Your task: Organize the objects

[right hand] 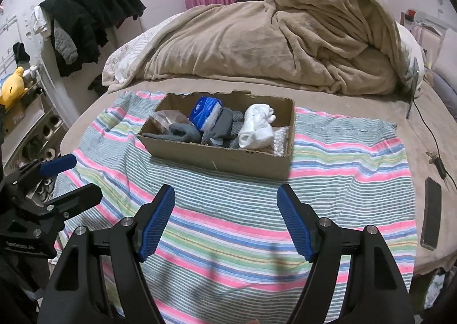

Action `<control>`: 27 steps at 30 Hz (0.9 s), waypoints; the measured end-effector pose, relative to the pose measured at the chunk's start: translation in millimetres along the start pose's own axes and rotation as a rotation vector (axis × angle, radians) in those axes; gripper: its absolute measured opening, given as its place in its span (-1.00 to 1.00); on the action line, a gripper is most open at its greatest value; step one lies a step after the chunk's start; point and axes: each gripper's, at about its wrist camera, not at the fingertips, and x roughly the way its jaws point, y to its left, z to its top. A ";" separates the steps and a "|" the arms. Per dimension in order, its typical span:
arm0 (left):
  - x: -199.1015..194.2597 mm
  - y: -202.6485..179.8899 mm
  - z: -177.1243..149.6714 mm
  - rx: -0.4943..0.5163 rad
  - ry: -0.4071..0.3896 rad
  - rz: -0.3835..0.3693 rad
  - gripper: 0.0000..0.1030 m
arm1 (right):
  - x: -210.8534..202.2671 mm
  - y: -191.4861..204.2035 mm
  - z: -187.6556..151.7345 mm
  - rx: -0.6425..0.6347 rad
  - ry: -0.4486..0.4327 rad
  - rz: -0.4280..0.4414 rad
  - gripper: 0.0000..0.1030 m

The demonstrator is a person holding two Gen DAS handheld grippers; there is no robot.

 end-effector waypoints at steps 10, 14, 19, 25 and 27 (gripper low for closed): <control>8.2 3.9 1.7 -0.021 0.019 -0.010 0.99 | 7.1 -2.2 1.7 0.004 0.013 -0.002 0.49; 11.5 3.3 2.0 -0.016 0.029 -0.021 0.99 | 7.9 -2.9 1.8 0.004 0.014 -0.003 0.49; 13.5 4.3 3.1 -0.010 0.032 -0.018 0.99 | 9.2 -3.5 2.5 0.006 0.015 -0.004 0.49; 16.3 9.8 5.8 -0.018 0.031 -0.012 0.99 | 11.7 -4.1 3.5 0.003 0.020 -0.008 0.49; 17.3 11.3 6.2 -0.018 0.031 -0.009 0.99 | 13.3 -4.0 4.8 0.006 0.022 -0.009 0.49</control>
